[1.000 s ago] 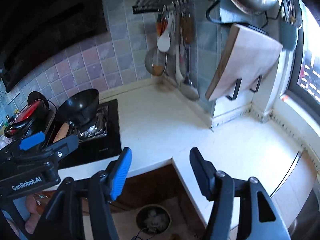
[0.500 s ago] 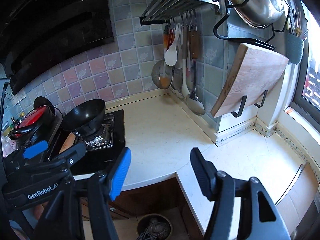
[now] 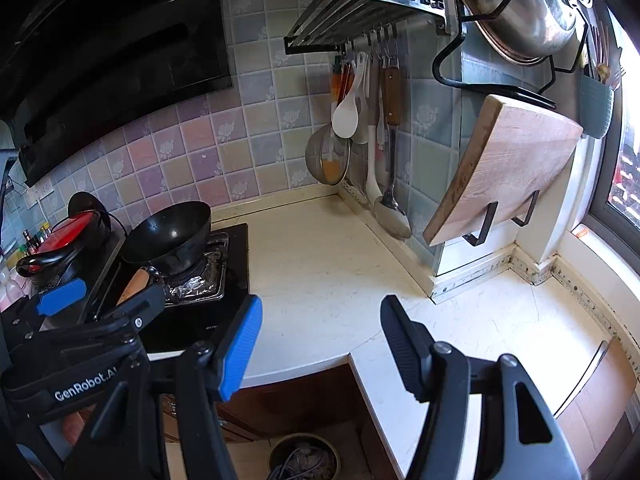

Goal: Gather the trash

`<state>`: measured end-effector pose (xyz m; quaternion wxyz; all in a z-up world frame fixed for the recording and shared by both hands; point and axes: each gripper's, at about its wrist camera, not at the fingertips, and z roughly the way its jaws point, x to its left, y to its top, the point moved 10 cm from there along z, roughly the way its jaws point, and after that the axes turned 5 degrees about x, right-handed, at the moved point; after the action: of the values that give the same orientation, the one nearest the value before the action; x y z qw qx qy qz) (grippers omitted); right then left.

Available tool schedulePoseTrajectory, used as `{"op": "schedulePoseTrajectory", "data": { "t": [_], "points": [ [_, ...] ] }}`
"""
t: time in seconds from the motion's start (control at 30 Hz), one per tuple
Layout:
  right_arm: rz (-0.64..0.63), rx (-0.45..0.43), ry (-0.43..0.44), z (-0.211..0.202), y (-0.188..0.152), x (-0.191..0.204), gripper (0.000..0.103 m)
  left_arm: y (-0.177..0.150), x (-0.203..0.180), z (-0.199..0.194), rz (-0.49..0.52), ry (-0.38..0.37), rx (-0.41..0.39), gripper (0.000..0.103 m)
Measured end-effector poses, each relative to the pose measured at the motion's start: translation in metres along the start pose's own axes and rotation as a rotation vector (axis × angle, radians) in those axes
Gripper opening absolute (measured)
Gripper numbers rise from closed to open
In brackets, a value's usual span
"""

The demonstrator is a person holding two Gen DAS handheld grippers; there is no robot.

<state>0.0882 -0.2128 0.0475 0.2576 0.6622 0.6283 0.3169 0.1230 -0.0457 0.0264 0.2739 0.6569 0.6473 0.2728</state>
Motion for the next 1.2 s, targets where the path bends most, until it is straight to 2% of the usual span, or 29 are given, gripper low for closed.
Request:
{"op": "schedulePoseTrajectory", "data": {
  "t": [1.2],
  "points": [
    [-0.009,0.012,0.031,0.0052,-0.0013,0.0019,0.062,-0.0035,0.0054,-0.0019,-0.018,0.04,0.002,0.102]
  ]
}}
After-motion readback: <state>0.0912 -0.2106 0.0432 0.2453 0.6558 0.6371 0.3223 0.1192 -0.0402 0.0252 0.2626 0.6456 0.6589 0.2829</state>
